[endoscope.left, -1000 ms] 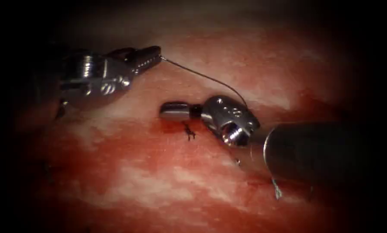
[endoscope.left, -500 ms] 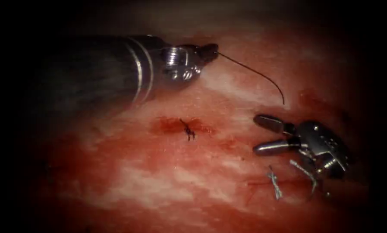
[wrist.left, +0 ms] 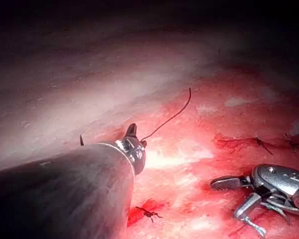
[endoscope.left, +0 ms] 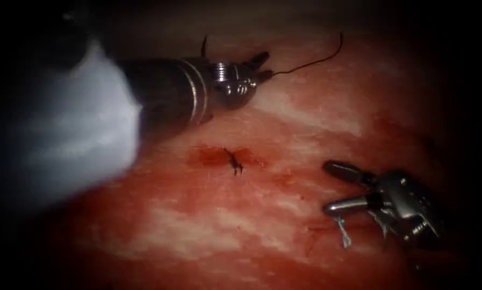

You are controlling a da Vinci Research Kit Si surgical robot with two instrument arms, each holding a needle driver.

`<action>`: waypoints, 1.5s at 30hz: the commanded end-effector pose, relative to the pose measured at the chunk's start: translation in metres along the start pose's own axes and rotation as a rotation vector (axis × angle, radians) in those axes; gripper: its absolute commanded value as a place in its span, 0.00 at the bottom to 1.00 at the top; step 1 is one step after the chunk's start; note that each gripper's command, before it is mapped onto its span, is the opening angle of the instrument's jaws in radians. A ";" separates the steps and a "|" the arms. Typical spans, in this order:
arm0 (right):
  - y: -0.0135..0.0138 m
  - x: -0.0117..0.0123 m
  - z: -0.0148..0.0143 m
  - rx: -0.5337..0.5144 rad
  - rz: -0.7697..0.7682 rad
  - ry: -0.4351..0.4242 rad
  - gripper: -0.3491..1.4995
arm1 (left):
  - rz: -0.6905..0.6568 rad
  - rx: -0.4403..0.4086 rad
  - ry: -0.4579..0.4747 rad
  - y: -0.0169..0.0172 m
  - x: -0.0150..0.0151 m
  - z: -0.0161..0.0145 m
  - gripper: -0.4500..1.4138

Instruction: Wound Closure

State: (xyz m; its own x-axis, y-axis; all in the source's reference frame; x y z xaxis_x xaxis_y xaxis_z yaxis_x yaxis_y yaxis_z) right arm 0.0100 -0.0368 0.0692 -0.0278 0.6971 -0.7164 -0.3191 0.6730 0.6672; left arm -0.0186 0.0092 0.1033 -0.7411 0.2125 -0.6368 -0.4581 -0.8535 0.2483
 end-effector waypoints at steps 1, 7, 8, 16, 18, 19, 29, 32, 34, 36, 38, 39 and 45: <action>-0.0003 -0.0010 0.0011 0.006 0.001 0.002 0.99 | -0.020 -0.010 0.023 0.0002 -0.0001 0.0002 0.42; -0.0007 -0.0007 0.0022 0.007 -0.044 0.005 0.99 | -0.136 -0.071 0.159 -0.0006 -0.0010 -0.0041 0.48; -0.0007 -0.0006 0.0023 0.006 -0.049 0.005 0.99 | -0.144 -0.085 0.175 -0.0007 -0.0013 -0.0047 0.49; -0.0009 -0.0002 0.0033 0.007 -0.169 0.009 0.98 | -0.273 -0.269 0.371 -0.0004 -0.0060 -0.0106 0.35; -0.0008 0.0001 0.0034 0.008 -0.225 0.006 0.95 | -0.303 -0.327 0.421 -0.0005 -0.0075 -0.0118 0.34; -0.0007 0.0002 0.0034 0.003 -0.266 -0.002 0.93 | -0.313 -0.350 0.440 -0.0005 -0.0081 -0.0124 0.32; 0.0007 0.0030 0.0050 -0.053 -0.370 -0.119 0.88 | -0.401 -0.517 0.516 -0.0007 -0.0129 -0.0158 0.39; 0.0007 0.0036 0.0047 -0.049 -0.365 -0.124 0.85 | -0.410 -0.528 0.516 -0.0002 -0.0131 -0.0153 0.39; 0.0008 0.0042 0.0048 -0.039 -0.367 -0.156 0.85 | -0.412 -0.535 0.516 0.0007 -0.0133 -0.0152 0.39; 0.0010 0.0048 0.0051 -0.027 -0.385 -0.192 0.85 | -0.411 -0.539 0.511 0.0013 -0.0132 -0.0148 0.39; 0.0005 0.0039 0.0043 -0.007 -0.396 -0.219 0.85 | -0.409 -0.538 0.514 0.0016 -0.0130 -0.0142 0.39; 0.0005 0.0038 0.0040 0.003 -0.403 -0.242 0.84 | -0.406 -0.542 0.515 0.0018 -0.0132 -0.0141 0.39; 0.0004 0.0044 0.0039 -0.007 -0.403 -0.213 0.85 | -0.401 -0.543 0.510 0.0018 -0.0136 -0.0140 0.39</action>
State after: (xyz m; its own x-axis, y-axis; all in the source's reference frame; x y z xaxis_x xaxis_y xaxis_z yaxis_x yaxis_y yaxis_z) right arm 0.0128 -0.0320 0.0664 0.2975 0.4138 -0.8604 -0.2710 0.9007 0.3395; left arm -0.0020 -0.0018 0.1014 -0.2024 0.4178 -0.8857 -0.2444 -0.8974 -0.3674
